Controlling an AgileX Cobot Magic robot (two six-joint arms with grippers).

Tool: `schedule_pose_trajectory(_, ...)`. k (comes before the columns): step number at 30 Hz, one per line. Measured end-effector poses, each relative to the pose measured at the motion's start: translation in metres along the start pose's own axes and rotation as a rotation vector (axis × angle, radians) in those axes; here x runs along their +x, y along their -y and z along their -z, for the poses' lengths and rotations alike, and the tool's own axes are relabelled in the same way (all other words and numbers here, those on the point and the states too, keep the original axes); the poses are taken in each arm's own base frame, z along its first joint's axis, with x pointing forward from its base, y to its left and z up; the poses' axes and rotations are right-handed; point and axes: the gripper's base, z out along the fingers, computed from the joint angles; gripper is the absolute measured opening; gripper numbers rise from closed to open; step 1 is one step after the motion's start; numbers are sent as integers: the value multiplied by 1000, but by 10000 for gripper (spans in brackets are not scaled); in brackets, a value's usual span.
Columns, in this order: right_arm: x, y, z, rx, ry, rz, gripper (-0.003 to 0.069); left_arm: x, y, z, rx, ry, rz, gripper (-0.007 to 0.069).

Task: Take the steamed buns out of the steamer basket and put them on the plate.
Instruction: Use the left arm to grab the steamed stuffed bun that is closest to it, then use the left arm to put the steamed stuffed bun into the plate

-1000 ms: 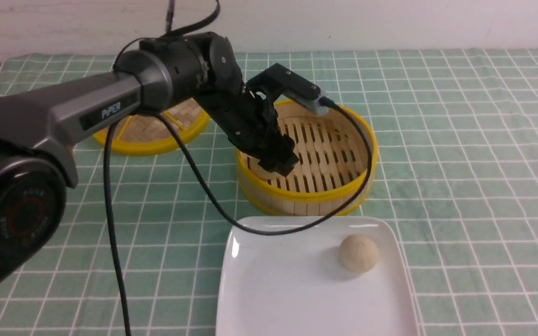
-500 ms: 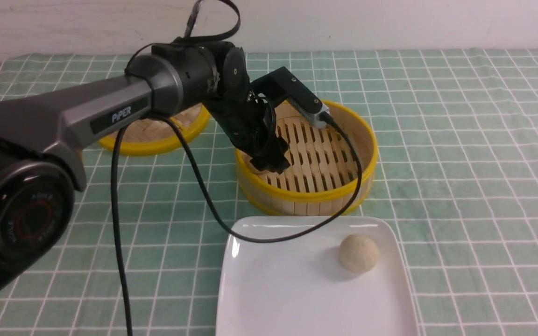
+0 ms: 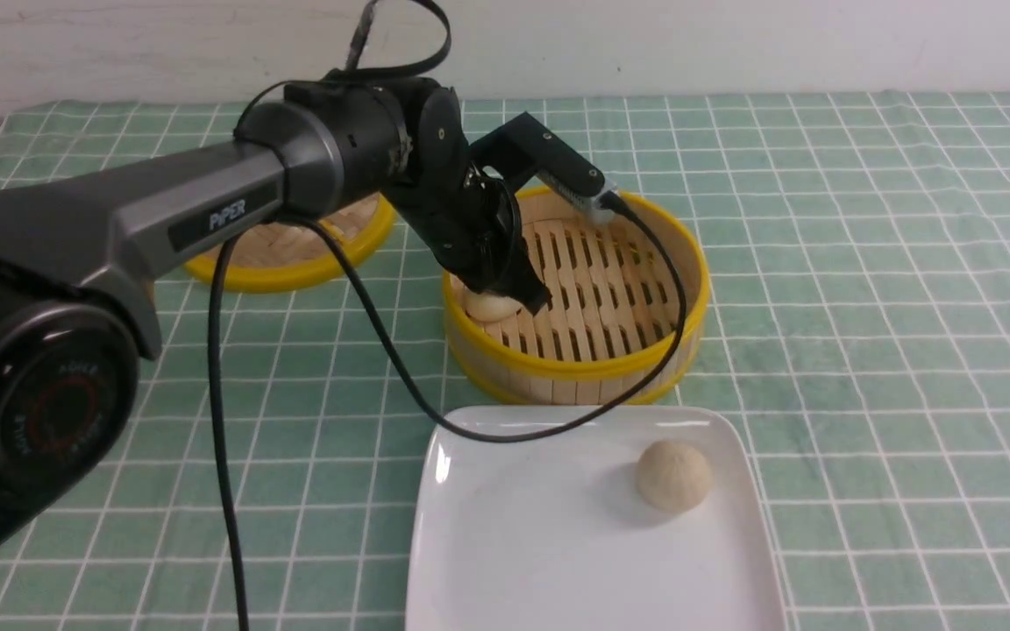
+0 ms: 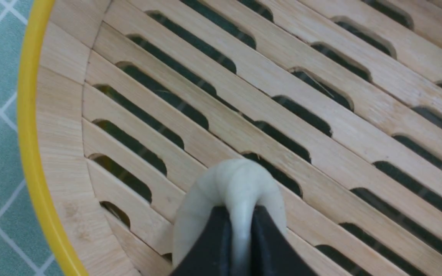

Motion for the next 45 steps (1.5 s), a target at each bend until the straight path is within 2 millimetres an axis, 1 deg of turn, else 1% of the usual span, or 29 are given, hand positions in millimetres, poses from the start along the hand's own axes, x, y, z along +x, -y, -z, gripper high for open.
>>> schedule_pose_trajectory(2, 0, 0, 0, 0, 0, 0, 585, -1, 0, 3, -2, 4, 2, 32)
schedule_pose_trajectory(4, 0, 0, 0, 0, 0, 0, 585, -5, -1, 18, -3, 11, 4, 33)
schedule_pose_trajectory(5, 0, 0, 0, 0, 0, 0, 585, -5, -1, 19, -2, 10, 4, 33)
schedule_pose_trajectory(6, 0, 0, 0, 0, 0, 0, 585, -11, -1, 40, -12, 32, 2, 33)
schedule_pose_trajectory(7, 0, 0, 0, 0, 0, 0, 585, -11, -1, 40, -11, 30, 2, 33)
schedule_pose_trajectory(10, 0, 0, 0, 0, 0, 0, 585, -26, -4, 107, -66, 135, -13, 33)
schedule_pose_trajectory(12, 0, 0, 0, 0, 0, 0, 585, -30, -4, 133, -87, 180, -5, 33)
schedule_pose_trajectory(14, 0, 0, 0, 0, 0, 0, 585, -33, -2, 169, -109, 234, 13, 33)
schedule_pose_trajectory(15, 0, 0, 0, 0, 0, 0, 585, -33, -2, 176, -111, 242, 17, 33)
schedule_pose_trajectory(16, 0, 0, 0, 0, 0, 0, 585, -31, 1, 202, -117, 267, 35, 33)
schedule_pose_trajectory(17, 0, 0, 0, 0, 0, 0, 585, -31, 2, 205, -117, 269, 37, 33)
schedule_pose_trajectory(18, 0, 0, 0, 0, 0, 0, 585, -26, 6, 232, -115, 280, 54, 33)
schedule_pose_trajectory(21, 0, 0, 0, 0, 0, 0, 585, -17, 13, 266, -105, 282, 86, 33)
schedule_pose_trajectory(22, 0, 0, 0, 0, 0, 0, 585, -16, 15, 271, -103, 280, 90, 33)
schedule_pose_trajectory(23, 0, 0, 0, 0, 0, 0, 585, -10, 20, 285, -82, 268, 109, 33)
schedule_pose_trajectory(24, 0, 0, 0, 0, 0, 0, 585, -4, 25, 295, -49, 245, 123, 33)
schedule_pose_trajectory(25, 0, 0, 0, 0, 0, 0, 585, -3, 26, 296, -43, 242, 124, 33)
schedule_pose_trajectory(26, 0, 0, 0, 0, 0, 0, 585, 1, 33, 302, 17, 213, 140, 33)
schedule_pose_trajectory(29, 0, 0, 0, 0, 0, 0, 585, 5, 41, 303, 106, 178, 158, 33)
schedule_pose_trajectory(30, 0, 0, 0, 0, 0, 0, 585, 5, 47, 297, 178, 167, 167, 33)
schedule_pose_trajectory(32, 0, 0, 0, 1, 0, 0, 585, 6, 53, 285, 259, 155, 166, 34)
schedule_pose_trajectory(33, 0, 0, 0, 1, 0, 0, 585, 8, 56, 275, 295, 134, 163, 34)
schedule_pose_trajectory(34, 0, 0, 0, 1, 0, 0, 585, 9, 57, 273, 297, 126, 161, 34)
schedule_pose_trajectory(35, 0, 0, 0, 1, 0, 0, 585, 15, 60, 251, 342, 83, 161, 35)
schedule_pose_trajectory(37, 0, 0, 0, 0, 0, 0, 585, 22, 62, 228, 364, 47, 166, 36)
schedule_pose_trajectory(38, 0, 0, 0, 0, 0, 0, 585, 30, 64, 205, 373, 21, 166, 36)
schedule_pose_trajectory(40, 0, 0, 0, 0, 0, 0, 585, 39, 66, 177, 381, -4, 166, 36)
schedule_pose_trajectory(41, 0, 0, 0, 0, 0, 0, 585, 46, 67, 159, 385, -14, 165, 36)
schedule_pose_trajectory(45, 0, 0, 0, 0, 0, 0, 585, 58, 72, 121, 417, -24, 159, 36)
